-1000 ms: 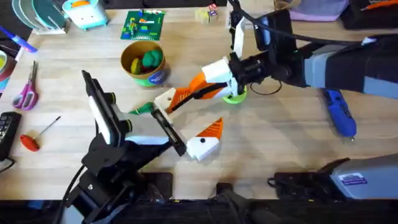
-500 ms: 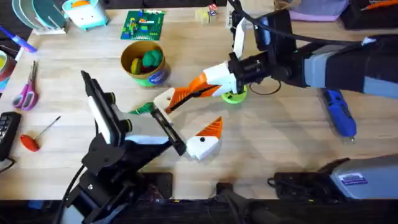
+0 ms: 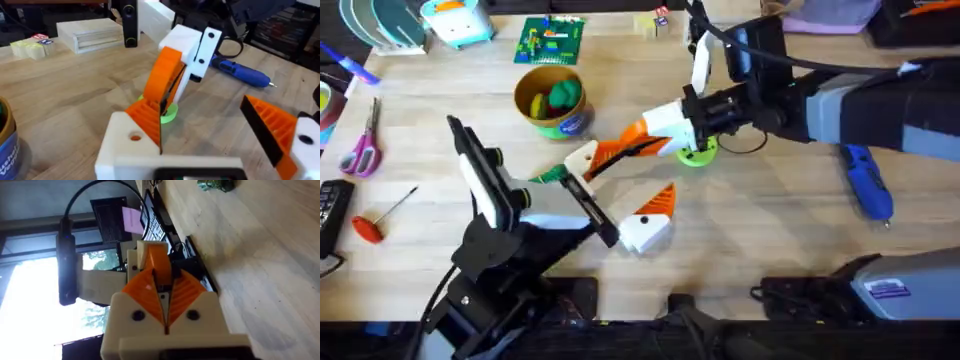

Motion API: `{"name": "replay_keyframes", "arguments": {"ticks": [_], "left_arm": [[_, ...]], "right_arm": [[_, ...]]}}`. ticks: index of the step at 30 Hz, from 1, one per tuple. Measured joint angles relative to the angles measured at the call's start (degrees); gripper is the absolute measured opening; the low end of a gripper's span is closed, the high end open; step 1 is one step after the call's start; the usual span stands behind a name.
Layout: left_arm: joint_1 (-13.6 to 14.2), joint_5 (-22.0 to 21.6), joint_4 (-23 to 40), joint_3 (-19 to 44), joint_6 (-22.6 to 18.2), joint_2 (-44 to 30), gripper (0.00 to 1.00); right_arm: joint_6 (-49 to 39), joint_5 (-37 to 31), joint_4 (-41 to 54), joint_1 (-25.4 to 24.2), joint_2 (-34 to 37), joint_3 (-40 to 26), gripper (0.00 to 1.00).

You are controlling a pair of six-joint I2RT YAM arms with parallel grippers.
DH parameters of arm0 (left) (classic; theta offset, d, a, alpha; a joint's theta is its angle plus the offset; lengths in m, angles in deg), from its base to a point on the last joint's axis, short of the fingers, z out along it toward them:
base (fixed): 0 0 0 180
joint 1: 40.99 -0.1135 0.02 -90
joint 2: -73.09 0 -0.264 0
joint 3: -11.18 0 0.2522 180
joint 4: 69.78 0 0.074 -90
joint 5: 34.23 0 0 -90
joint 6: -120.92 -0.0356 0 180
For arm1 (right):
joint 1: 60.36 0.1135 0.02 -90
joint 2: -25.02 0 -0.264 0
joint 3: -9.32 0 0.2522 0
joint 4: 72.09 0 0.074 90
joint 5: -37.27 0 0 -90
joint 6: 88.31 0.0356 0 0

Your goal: Pick up the gripper from the table and insert it into the empty holder that is missing its gripper. Then pick up a screw, insert it into the mounting hole, and use the screwdriver to tighten it. Finally, clean up the table by picking up the vegetable and placing it into the bucket.

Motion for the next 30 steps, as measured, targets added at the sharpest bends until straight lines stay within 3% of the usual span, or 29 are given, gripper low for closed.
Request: {"name": "replay_keyframes", "arguments": {"ticks": [9, 19, 24, 29, 30], "left_arm": [[0.0, -0.1, 0.0, 0.0, 0.0, 0.0, 0.993], [0.0, 0.0, 0.0, 0.0, -0.4, 0.0, 0.993], [0.0, 0.0, 0.0, 0.0, -0.4, 0.0, 0.993], [0.0, 0.0, 0.0, 0.0, -0.4, 0.0, 0.993], [0.0, 0.0, 0.0, 0.0, -0.4, 0.0, 0.993]], "right_arm": [[0.5, 1.1, 0.1, -0.4, 0.0, 0.0, 0.133], [0.5, 3.0, 0.5, -1.2, 0.0, 0.0, 0.409], [0.5, 3.7, 0.5, -1.2, 0.0, 0.0, 0.601], [-0.1, 3.3, 0.5, -1.3, 0.0, 0.0, 0.950], [-0.3, 2.9, 0.5, -1.4, 0.0, 0.0, 0.980]]}}
